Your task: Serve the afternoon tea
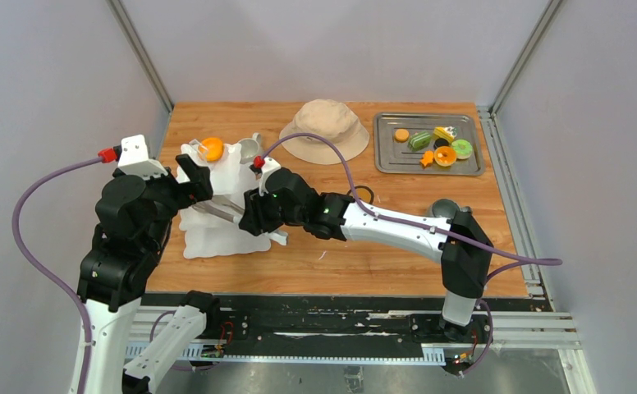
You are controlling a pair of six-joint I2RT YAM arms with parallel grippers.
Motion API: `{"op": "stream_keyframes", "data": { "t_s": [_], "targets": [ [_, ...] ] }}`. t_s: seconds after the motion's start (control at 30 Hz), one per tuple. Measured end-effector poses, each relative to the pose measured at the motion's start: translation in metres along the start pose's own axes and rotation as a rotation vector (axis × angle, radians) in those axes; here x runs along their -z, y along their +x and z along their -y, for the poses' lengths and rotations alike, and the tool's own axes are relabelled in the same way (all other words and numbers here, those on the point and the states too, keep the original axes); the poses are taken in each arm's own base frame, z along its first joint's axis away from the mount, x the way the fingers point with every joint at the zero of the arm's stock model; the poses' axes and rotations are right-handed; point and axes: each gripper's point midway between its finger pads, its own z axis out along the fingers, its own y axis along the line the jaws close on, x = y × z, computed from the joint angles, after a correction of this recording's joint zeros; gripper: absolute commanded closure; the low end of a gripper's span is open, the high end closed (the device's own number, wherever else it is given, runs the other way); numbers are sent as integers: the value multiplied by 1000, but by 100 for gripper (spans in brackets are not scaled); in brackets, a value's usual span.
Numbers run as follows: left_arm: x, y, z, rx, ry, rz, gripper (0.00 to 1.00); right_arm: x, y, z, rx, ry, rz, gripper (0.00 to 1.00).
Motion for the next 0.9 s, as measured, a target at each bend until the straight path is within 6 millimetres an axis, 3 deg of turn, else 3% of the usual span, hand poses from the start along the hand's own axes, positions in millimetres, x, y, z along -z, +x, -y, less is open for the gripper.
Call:
{"op": "stream_keyframes", "data": {
  "t_s": [0.7, 0.9],
  "targets": [
    [0, 0, 0, 0, 0, 0, 2, 3, -2, -1, 0, -8, 10, 54],
    [0, 0, 0, 0, 0, 0, 2, 17, -4, -3, 4, -18, 22, 57]
  ]
}}
